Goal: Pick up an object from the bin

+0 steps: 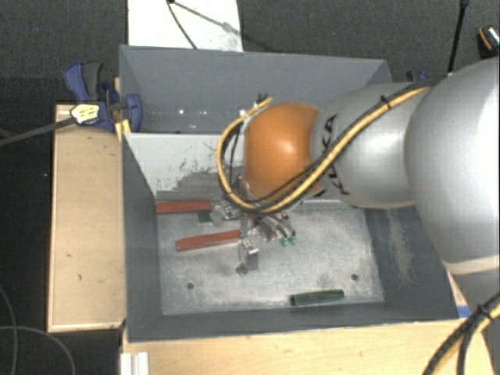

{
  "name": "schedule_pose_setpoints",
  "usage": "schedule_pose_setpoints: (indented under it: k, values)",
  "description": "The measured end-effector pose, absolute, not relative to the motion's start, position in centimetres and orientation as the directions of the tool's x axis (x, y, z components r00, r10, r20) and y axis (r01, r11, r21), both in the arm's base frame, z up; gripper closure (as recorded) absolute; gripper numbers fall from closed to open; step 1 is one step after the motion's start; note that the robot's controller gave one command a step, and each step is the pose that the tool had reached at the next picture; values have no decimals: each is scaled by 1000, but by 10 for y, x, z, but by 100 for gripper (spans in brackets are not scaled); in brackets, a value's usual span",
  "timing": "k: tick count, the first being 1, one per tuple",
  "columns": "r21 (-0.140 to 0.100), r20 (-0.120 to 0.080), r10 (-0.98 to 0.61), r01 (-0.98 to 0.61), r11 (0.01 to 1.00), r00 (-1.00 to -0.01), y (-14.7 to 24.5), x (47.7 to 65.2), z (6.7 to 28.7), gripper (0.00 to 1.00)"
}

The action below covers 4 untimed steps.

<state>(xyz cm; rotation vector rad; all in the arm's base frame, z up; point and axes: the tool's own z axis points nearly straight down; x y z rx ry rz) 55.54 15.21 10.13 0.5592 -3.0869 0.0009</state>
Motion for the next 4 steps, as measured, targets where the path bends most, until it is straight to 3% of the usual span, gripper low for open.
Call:
schedule_pose_setpoints:
  k: [1, 2, 3, 4]
  values:
    - [0, 0, -580, -580, 815, -815, 120, 537, 106, 0]
    - [1, -5, -700, -700, 714, -714, 179, 591, 70, 0]
    - [0, -3, -693, -693, 721, -721, 176, 591, 71, 100]
    - [-6, -7, -885, -885, 466, -465, 174, 569, 216, 100]
